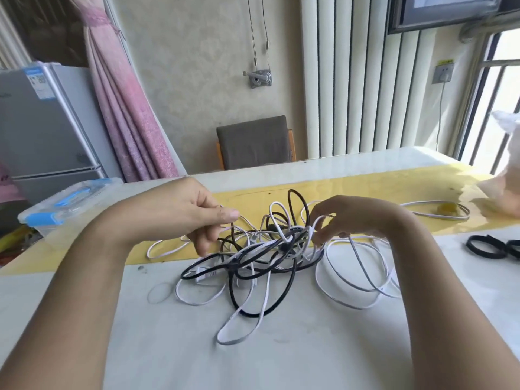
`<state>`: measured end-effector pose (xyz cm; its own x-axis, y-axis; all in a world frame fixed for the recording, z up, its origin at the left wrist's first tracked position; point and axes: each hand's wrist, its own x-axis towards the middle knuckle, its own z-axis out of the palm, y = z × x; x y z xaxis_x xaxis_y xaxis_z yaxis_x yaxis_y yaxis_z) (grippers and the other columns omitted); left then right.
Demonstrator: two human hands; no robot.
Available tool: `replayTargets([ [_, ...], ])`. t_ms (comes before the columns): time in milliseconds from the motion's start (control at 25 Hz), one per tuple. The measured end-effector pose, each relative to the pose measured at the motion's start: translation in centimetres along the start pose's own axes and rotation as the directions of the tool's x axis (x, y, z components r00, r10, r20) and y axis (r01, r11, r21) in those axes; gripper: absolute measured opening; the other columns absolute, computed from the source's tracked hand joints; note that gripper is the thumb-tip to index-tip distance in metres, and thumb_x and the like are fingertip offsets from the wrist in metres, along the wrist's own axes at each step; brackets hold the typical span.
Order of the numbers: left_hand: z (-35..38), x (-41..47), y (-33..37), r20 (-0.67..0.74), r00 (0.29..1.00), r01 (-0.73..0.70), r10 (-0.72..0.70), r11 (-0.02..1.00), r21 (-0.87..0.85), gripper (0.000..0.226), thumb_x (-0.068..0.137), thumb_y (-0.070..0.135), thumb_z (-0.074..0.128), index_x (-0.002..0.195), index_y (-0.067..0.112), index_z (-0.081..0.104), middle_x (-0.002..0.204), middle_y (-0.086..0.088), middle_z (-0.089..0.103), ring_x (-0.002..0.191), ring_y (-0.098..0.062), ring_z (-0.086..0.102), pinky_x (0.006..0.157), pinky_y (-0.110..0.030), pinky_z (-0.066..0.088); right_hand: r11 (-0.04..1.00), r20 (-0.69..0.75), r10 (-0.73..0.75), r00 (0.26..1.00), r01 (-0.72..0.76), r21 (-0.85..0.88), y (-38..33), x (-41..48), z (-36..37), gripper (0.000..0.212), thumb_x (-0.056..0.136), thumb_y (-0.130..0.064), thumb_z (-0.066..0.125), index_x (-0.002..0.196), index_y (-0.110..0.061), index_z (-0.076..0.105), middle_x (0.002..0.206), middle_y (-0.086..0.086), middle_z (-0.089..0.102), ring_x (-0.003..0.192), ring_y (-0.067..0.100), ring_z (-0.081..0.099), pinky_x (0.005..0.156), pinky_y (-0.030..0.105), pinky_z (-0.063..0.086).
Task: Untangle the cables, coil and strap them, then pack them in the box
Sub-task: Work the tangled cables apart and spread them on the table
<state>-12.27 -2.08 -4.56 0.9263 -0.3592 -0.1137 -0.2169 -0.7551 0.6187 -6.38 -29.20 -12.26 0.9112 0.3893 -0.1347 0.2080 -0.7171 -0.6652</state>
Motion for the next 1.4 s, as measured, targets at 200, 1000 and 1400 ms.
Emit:
replayTargets([
  [200, 6.7, 5.3, -0.2, 0.059, 0.997, 0.047, -0.059, 0.981, 0.186, 0.082, 0.063, 0.09, 0.044, 0.06, 0.009, 0.057, 0.057, -0.002, 0.052, 0.054, -0.025, 0.046, 0.06, -0.031, 0.038, 0.999, 0.153, 0.038, 0.988, -0.034, -0.031, 0.2, -0.7, -0.2, 0.034, 0.07, -0.037, 0.08, 0.087, -0.012, 0.064, 0.072, 0.001, 0.047, 0.064, 0.016, 0.035, 0.056, 0.024, 0.028],
  [1000, 8.4, 12.2, -6.3, -0.723, 0.685, -0.094, 0.09, 0.995, 0.035, 0.033, 0.098, 0.019, 0.048, 0.128, 0.007, 0.048, 0.113, -0.014, 0.064, 0.104, -0.027, 0.056, 0.081, -0.032, 0.039, 0.993, -0.786, 0.104, 0.609, -0.104, 0.051, 1.2, 2.3, -0.3, 0.018, 0.086, -0.024, 0.062, 0.074, -0.014, 0.071, 0.065, 0.004, 0.062, 0.069, 0.023, 0.056, 0.058, 0.031, 0.037],
  [1400, 3.8, 3.9, -3.0, 0.096, 0.991, 0.067, -0.097, 0.958, 0.277, 0.026, 0.083, 0.032, 0.07, 0.108, 0.024, 0.067, 0.082, 0.004, 0.074, 0.07, -0.008, 0.065, 0.065, -0.02, 0.049, 0.966, -0.039, 0.253, 0.967, -0.255, -0.033, 0.7, 3.3, 1.6, 0.023, 0.091, -0.005, 0.052, 0.108, -0.003, 0.067, 0.071, -0.004, 0.065, 0.062, 0.008, 0.06, 0.065, 0.017, 0.049],
])
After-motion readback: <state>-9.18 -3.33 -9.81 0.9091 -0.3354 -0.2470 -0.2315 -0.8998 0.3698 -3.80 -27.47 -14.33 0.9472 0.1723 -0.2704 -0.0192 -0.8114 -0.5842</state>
